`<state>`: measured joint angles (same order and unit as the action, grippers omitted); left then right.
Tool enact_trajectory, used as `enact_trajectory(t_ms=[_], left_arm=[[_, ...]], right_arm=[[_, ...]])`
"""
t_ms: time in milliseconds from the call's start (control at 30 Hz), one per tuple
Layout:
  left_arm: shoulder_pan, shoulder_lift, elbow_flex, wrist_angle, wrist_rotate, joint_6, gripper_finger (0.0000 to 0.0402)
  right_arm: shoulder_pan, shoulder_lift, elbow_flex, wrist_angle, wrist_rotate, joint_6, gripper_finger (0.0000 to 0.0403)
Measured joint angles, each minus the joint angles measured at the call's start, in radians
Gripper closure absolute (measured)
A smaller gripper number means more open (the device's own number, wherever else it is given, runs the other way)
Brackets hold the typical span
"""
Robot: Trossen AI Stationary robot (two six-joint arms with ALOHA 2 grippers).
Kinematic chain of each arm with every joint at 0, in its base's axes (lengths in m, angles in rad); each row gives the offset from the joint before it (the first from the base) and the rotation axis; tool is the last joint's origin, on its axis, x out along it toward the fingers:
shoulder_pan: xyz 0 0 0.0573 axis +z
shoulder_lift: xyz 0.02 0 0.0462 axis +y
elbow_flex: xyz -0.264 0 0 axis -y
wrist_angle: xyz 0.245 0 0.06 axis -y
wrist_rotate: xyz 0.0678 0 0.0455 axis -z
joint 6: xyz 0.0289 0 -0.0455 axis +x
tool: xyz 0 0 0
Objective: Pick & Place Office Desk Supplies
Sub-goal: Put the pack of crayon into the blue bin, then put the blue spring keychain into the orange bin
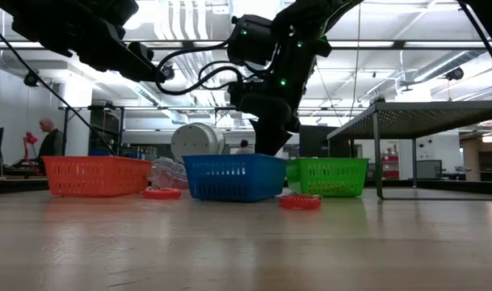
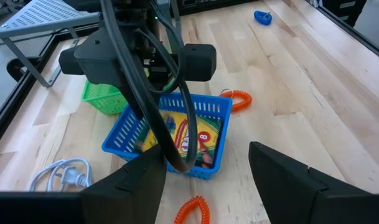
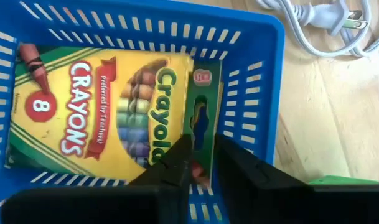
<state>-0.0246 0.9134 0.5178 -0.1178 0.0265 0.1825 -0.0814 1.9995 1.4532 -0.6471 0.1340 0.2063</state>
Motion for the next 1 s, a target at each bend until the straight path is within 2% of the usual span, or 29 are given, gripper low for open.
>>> enact_trajectory(t_ms=[267,567,767,1000], left_arm=[[0.000,0.000,0.000,0.000,0.000,0.000,0.0171],[0.000,0.000,0.000,0.000,0.000,0.000,0.0171],[0.000,0.000,0.000,-0.003,0.000,0.000,0.0171],[0.000,0.000,0.000,-0.008,0.000,0.000,0.0171]], right_arm=[[0.005,0.000,0.000,0.003,-0.001,-0.004,0.0291],[0.010,-0.009,0.026,-0.015,0.001,0.000,0.0297],[0.054,-0.095,0.067,-0.031,0.100,-0.018,0.0298],[0.155,-0.220,0.066,-0.036,0.192,0.026,0.0293]])
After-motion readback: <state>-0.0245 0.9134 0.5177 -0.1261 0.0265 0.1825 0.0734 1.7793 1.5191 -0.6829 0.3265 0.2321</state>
